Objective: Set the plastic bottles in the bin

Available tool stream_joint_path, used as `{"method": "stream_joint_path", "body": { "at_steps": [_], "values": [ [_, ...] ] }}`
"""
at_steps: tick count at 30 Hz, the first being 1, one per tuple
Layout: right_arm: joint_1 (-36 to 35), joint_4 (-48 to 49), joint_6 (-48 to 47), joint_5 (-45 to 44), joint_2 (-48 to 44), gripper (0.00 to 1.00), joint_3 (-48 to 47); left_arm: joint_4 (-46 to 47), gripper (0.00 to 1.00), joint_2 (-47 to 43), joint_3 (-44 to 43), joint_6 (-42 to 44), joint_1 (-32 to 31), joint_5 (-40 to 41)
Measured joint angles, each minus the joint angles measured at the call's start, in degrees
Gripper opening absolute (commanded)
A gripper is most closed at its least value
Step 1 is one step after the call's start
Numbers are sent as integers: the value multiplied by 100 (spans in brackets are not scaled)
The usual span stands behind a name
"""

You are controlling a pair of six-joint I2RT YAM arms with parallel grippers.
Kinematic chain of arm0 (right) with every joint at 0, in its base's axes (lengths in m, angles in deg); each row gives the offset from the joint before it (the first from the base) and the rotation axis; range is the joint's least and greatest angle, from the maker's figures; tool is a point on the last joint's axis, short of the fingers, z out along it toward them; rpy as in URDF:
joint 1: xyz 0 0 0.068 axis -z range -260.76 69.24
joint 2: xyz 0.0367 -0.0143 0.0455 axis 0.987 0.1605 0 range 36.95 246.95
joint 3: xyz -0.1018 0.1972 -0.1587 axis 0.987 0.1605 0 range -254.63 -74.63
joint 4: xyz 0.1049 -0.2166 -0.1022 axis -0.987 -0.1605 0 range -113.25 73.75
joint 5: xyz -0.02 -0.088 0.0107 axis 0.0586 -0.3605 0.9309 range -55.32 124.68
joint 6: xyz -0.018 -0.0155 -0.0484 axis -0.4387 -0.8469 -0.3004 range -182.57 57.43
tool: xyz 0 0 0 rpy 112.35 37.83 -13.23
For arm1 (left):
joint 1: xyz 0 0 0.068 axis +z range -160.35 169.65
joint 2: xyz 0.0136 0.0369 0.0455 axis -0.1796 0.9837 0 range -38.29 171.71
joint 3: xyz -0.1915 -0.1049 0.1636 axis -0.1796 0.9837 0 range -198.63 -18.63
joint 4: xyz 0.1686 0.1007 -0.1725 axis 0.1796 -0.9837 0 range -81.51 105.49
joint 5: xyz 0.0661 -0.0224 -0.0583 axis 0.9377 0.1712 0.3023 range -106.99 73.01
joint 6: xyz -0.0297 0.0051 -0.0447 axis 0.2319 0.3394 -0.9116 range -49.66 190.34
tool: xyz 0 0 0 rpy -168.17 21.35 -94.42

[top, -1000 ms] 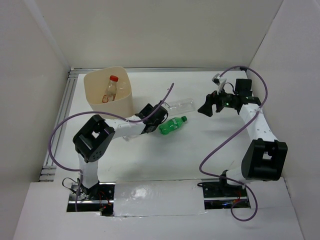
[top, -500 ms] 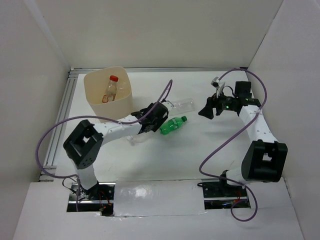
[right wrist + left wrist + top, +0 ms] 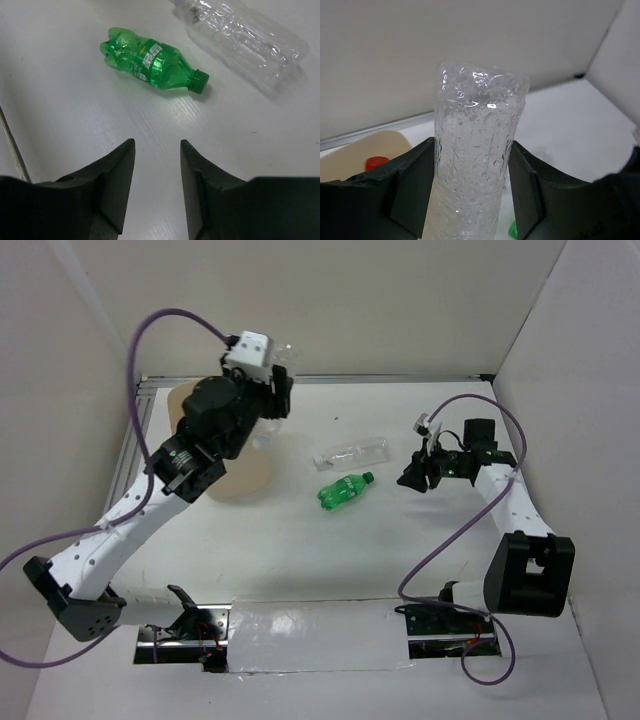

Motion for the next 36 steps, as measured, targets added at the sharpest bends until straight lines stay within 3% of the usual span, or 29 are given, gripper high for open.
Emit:
{"method": "stream_joint_path", "body": {
  "at_steps": [2,11,13,14,15,18,20,21,28,36],
  "values": [
    [-111,13,-76,-11,-55,63,66,372,0,-260,260,-90,378,101],
    [-699,133,-221,-221,-70,77,192,1091,0,-238,1104,-59,1980,863],
    [-772,146,-260,-297,-59,89,197,1128,6,-140,1174,-17,2297,811],
    [-807,157,-293,-323,-39,93,199,1130,30,-103,1220,26,2435,776],
    [-828,162,-323,-341,-17,97,199,1137,44,-74,1268,42,2553,754],
    [-907,42,-741,-339,151,100,184,1147,74,-46,1517,59,2778,664],
    [-944,-179,-1287,-284,308,100,164,1113,82,-46,1652,63,2828,527],
    [-981,-354,-1668,-273,391,100,153,1069,98,-44,1694,46,2852,450],
    [-1934,-588,-3062,-629,505,100,140,885,100,-83,1580,33,2734,81],
    [-3012,761,-3226,-1792,704,100,31,184,100,-1384,1725,-94,1379,-726]
  ]
}}
